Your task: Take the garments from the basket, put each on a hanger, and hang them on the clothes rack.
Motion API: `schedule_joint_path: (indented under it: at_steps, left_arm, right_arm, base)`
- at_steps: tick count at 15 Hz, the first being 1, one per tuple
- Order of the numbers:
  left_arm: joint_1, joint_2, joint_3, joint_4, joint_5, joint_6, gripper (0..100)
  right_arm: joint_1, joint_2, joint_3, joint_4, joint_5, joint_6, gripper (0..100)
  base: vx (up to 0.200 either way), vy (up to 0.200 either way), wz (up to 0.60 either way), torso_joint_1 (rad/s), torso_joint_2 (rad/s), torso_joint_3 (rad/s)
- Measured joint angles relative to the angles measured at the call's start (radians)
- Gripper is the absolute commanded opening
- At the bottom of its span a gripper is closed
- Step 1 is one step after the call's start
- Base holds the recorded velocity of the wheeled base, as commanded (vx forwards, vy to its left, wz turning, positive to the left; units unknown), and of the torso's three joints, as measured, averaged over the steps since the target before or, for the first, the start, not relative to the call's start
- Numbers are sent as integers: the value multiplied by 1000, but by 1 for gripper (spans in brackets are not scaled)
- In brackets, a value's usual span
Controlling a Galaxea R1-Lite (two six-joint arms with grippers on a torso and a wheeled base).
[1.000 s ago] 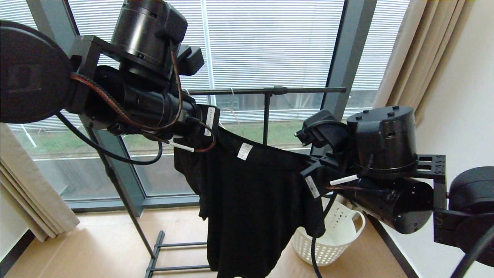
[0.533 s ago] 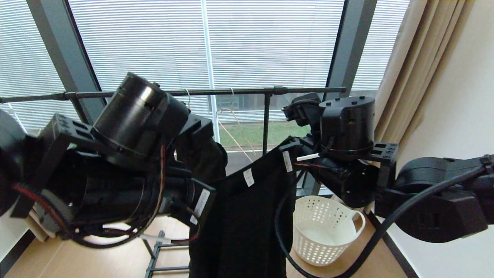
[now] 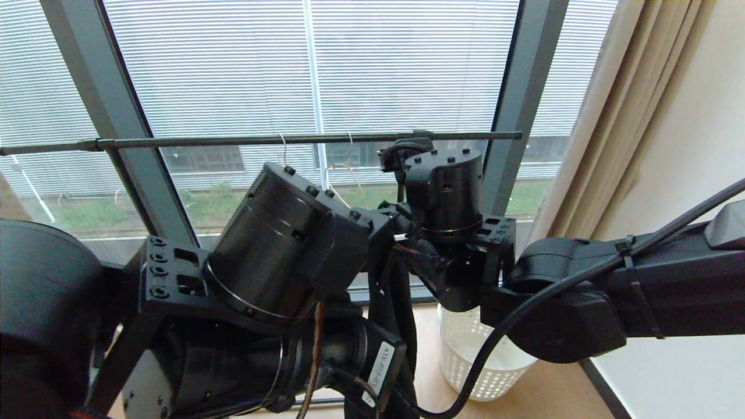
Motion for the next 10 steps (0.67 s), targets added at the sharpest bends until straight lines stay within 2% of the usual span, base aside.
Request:
schedule_joint_path:
  at_steps: [5, 8, 10]
  left_arm:
    - [-20, 26, -7, -3, 8, -11, 0]
    - [-13, 26, -5, -10, 9, -5, 0]
    - [30, 17, 9, -14, 11, 6, 0]
  right_arm:
    - [59, 24, -7, -2, 1, 40, 0]
    - [50, 20, -7, 6, 1, 38, 0]
    - [15, 15, -6, 16, 0, 28, 0]
  base:
    - [0, 0, 0, 0, 0, 0]
    - [0, 0, 0, 0, 0, 0]
    - [0, 0, 0, 0, 0, 0]
